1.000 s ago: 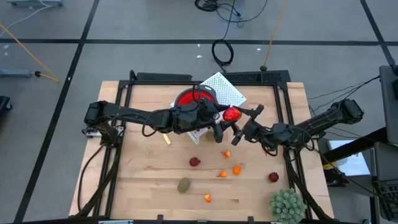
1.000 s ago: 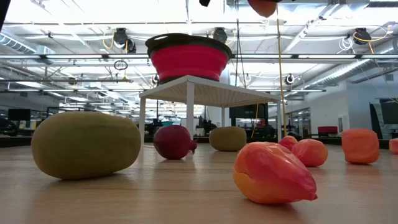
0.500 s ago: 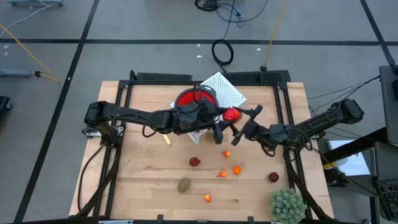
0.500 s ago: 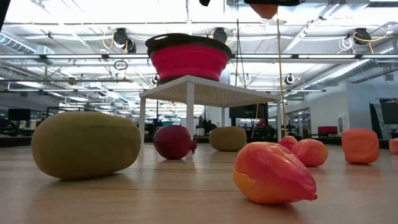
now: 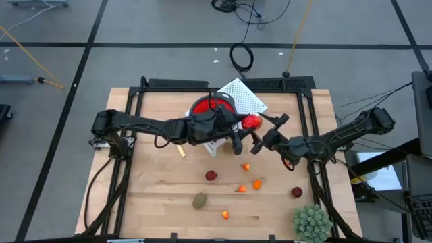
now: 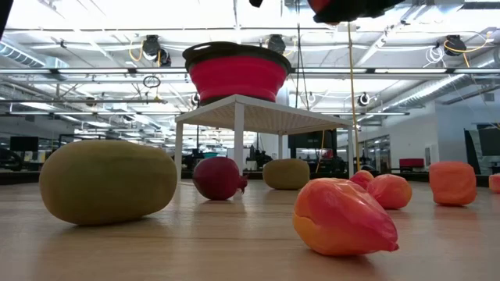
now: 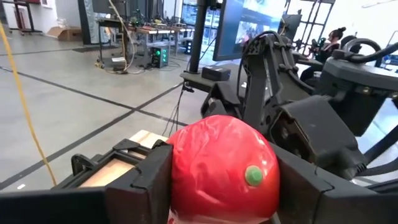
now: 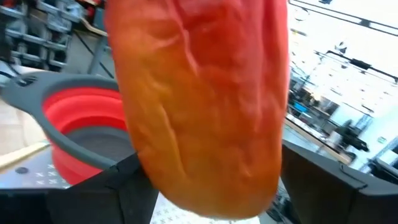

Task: Pick & Place Fruit
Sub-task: Put the mango into the red strainer bowl on the shelf

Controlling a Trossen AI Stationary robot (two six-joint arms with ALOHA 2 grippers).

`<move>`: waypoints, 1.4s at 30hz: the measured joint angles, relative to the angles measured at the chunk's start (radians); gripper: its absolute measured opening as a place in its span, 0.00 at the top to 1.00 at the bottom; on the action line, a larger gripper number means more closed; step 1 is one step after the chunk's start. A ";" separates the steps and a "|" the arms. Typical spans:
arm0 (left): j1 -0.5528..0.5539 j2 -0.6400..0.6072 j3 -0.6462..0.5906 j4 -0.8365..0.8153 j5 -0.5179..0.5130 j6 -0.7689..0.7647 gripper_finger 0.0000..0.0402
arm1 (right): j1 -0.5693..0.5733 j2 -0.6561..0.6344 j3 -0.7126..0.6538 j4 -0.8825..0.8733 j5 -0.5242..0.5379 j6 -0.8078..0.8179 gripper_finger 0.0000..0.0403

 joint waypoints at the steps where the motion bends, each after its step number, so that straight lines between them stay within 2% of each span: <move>1: 0.001 0.000 0.000 0.000 -0.002 0.000 0.48 | 0.000 0.000 0.000 -0.001 0.012 0.000 0.27; 8: 0.000 -0.018 0.000 -0.008 -0.010 0.017 0.50 | 0.016 -0.007 0.000 -0.046 0.068 -0.003 0.27; 11: -0.001 -0.047 0.000 -0.042 -0.044 0.032 0.50 | 0.031 -0.014 0.000 -0.073 0.091 0.002 0.27; 17: 0.000 -0.106 0.000 -0.123 -0.128 0.037 0.48 | 0.066 -0.042 -0.001 -0.099 0.228 -0.010 0.29; 22: -0.001 -0.139 0.000 -0.206 -0.201 0.008 0.50 | 0.092 -0.085 -0.001 -0.108 0.263 -0.023 0.35; 28: -0.001 -0.153 0.000 -0.268 -0.238 -0.067 0.48 | 0.103 -0.160 -0.001 -0.123 0.267 -0.025 0.48; 38: -0.001 -0.160 0.000 -0.330 -0.262 -0.186 0.48 | 0.138 -0.312 -0.001 -0.263 0.259 -0.023 0.78; 42: 0.003 -0.160 0.000 -0.343 -0.264 -0.215 0.49 | 0.159 -0.379 -0.002 -0.337 0.190 0.014 0.90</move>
